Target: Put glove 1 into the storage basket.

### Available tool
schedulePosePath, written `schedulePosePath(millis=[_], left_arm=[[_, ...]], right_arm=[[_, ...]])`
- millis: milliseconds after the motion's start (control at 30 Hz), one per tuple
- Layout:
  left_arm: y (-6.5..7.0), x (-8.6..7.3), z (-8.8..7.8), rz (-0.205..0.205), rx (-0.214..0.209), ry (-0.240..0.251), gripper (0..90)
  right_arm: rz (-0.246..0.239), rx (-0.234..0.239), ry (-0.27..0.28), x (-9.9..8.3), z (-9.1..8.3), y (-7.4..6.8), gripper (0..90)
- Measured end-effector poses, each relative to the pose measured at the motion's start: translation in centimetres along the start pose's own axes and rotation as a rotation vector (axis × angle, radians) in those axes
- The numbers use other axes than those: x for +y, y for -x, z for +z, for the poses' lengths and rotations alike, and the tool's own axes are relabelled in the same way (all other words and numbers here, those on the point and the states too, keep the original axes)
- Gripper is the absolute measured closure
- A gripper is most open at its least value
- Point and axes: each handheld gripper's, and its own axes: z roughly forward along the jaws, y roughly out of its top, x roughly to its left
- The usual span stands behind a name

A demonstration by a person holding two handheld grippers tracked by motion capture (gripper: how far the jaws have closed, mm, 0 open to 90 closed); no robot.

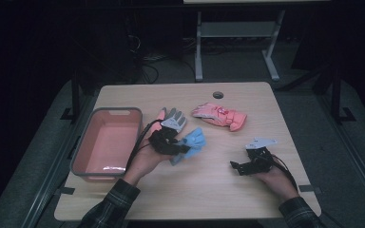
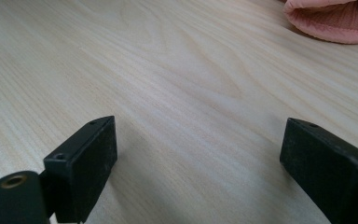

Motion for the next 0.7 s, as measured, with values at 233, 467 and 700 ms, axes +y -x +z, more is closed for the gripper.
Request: schedulePosePath(millis=[233, 467, 700], left_arm=[[-2.0, -0.8, -3.7, -0.070, 0.060, 0.045, 76.4], [-4.3, -2.3, -7.6, -0.127, 0.128, 0.081, 76.4], [-6.6, -4.5, -11.0, -0.208, 0.222, 0.124, 76.2]], right_arm=[[0.000, 0.000, 0.000, 0.0, 0.0, 0.0, 10.2], [0.000, -0.001, 0.001, 0.0, 0.0, 0.0, 10.3], [0.002, -0.001, 0.000, 0.0, 0.0, 0.0, 10.3]])
